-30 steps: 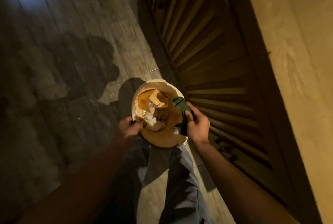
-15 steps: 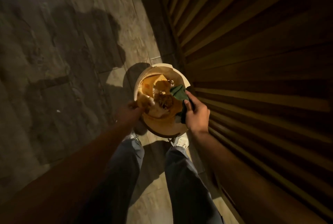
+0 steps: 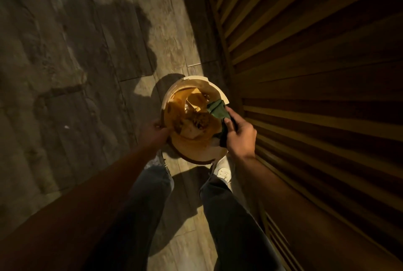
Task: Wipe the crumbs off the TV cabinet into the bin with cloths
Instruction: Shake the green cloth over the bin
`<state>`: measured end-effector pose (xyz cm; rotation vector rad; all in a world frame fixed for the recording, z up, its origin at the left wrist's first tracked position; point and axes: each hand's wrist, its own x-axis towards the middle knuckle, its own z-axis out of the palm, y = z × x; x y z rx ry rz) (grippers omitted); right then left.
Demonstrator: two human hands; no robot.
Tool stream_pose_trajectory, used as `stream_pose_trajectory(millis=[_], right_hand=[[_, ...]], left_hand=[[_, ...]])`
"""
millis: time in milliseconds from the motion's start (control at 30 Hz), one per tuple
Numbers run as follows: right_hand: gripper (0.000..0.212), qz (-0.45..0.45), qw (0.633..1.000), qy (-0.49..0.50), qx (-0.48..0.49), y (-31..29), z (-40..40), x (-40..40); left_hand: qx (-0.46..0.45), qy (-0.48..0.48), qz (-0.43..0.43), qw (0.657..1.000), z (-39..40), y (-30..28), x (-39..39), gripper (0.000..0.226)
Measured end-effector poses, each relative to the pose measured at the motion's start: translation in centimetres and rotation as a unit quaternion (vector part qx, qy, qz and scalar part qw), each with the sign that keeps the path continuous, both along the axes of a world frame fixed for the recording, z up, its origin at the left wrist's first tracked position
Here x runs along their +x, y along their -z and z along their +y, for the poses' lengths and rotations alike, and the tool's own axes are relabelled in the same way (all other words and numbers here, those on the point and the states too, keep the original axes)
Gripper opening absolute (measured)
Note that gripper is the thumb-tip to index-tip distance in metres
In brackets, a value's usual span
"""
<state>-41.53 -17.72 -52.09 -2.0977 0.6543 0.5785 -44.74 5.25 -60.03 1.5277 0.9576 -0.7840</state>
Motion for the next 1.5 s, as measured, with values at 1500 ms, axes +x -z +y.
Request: stream_pose_trajectory(millis=[1500], right_hand=[[0.056,-0.206,0.963,-0.168,0.038,-38.3,1.8,-5.0]], left_hand=[[-0.329,-0.109,-0.025,0.938,-6.3,-44.6,0.8,0.052]])
